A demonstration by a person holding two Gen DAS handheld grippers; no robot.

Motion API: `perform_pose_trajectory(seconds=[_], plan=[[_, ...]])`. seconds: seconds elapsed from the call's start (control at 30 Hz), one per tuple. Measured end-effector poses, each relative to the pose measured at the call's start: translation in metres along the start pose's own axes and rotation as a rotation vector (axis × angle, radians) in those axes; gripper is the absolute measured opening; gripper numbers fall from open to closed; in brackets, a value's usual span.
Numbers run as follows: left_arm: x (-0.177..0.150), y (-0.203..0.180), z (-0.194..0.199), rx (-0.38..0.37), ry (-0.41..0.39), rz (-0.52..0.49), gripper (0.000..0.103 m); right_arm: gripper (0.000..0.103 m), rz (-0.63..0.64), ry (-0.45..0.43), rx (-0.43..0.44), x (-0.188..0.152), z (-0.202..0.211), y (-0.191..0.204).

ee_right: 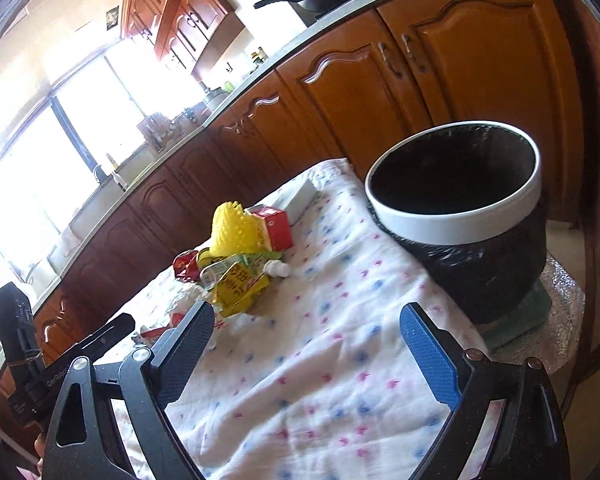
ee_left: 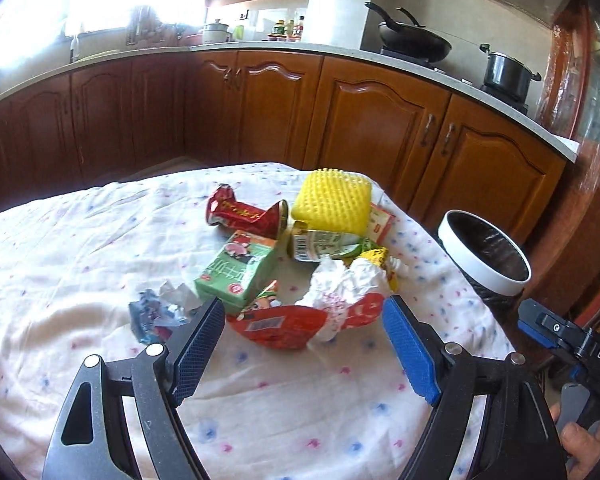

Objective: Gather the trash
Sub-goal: 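Move both open tools back toward the trash on the table, then grasp the crumpled blue foil wrapper with the left tool while the right tool grasps the white crumpled bag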

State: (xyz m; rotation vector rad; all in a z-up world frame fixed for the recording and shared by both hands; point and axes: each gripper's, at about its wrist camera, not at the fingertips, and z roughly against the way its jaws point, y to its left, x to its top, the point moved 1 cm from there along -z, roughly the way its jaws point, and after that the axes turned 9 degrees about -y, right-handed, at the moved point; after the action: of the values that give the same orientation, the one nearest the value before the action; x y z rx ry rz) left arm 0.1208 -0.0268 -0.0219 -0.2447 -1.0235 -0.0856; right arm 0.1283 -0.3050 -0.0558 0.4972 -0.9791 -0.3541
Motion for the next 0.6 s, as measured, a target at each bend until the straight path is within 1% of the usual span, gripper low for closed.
perform_pose_trajectory(seconds=[0.27, 0.37, 0.5, 0.6], plan=[[0.001, 0.043, 0.018, 0.077, 0.0, 0.065, 0.081, 0.095, 0.092, 0.061, 0.097, -0.024, -0.02, 0.053], [0.008, 0.058, 0.012, 0.107, 0.01, 0.099, 0.081, 0.095, 0.108, 0.075, 0.117, -0.03, -0.028, 0.066], [0.012, 0.075, -0.002, 0.127, 0.054, 0.135, 0.081, 0.094, 0.128, 0.098, 0.128, -0.033, -0.046, 0.077], [0.014, 0.084, -0.015, 0.137, 0.085, 0.144, 0.081, 0.09, 0.141, 0.115, 0.132, -0.033, -0.06, 0.084]])
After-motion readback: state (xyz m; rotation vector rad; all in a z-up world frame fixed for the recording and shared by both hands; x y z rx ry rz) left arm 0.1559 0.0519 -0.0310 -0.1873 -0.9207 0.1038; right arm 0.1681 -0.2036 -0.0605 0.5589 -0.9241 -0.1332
